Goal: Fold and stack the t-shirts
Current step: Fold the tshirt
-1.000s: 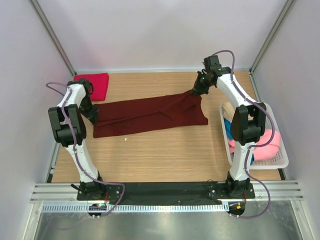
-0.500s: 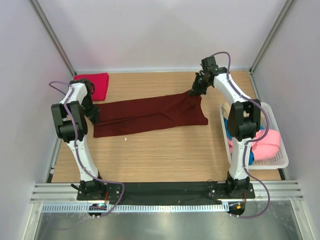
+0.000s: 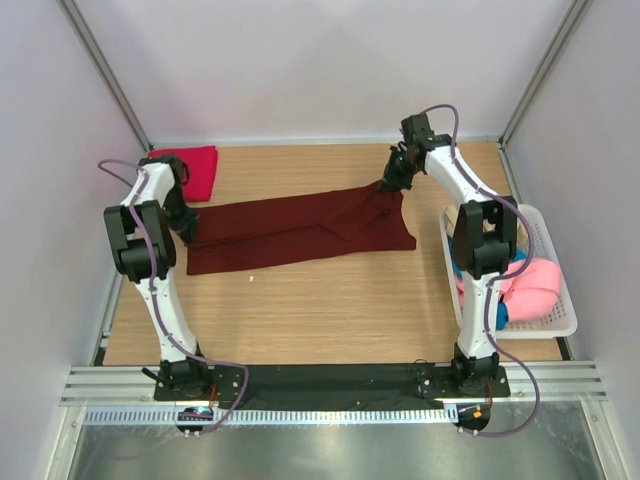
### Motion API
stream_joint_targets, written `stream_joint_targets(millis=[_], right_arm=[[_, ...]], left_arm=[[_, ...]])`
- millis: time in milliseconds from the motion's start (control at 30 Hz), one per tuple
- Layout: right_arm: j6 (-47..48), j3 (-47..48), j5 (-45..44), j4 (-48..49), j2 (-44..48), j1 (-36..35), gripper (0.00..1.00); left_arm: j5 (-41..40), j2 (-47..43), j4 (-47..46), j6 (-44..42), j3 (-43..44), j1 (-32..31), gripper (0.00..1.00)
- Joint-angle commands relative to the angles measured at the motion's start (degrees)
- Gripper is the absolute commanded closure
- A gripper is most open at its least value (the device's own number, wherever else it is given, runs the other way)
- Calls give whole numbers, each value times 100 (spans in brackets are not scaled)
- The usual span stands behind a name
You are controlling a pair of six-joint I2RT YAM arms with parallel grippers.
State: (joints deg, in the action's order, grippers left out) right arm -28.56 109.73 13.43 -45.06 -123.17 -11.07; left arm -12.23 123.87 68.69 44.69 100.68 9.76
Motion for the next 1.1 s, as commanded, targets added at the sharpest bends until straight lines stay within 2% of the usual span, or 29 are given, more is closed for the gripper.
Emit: stream_joint_targets(millis=[0,267,333,367,433,467,633,733,767,833,867,900,1000,1067], right_arm=[[61,259,-104,85,-22,61,99],[-115,531,-218,182,-382,123,99],[-185,575,-201,216,-462,140,99],[-212,602,-192,278,-479,140,97],[-290,628,-174,296,-558,140,94],[-300,707,-157,313,-611,140,91],[-440,953,-139,401,-857,175,85],[-843,1015,193,752,-980,272,71],[-949,1050,325,962,-1015,359,63],[-1405,1111,868,1165,-1147,439,54],[-1581,1190,1107,1305,-1200,535,44],[-1748,1260,1266,1280,-1252,562,41],[-1155,1673,1049,430,-1113,475,37],[-460,1518,794,-149,-762,378,36]], left_arm=[[-192,67,136,-48,293,0,84],[-569,-187,479,-21,592,8,60],[-710,-363,497,-30,619,0,57],[-719,-555,453,-30,602,8,48],[-676,-741,374,-21,418,-9,39],[-641,-899,339,-13,339,-27,38],[9,-1418,-399,-179,-547,-255,39],[308,-1716,-820,-258,-979,-483,42],[457,-1761,-874,-267,-1068,-501,42],[685,-1779,-1084,-329,-1200,-554,43],[835,-1744,-1111,-390,-1279,-545,45],[897,-1692,-1138,-408,-1297,-545,46],[1003,-1437,-1208,-575,-1271,-554,49],[942,-1235,-1165,-636,-1192,-528,51]])
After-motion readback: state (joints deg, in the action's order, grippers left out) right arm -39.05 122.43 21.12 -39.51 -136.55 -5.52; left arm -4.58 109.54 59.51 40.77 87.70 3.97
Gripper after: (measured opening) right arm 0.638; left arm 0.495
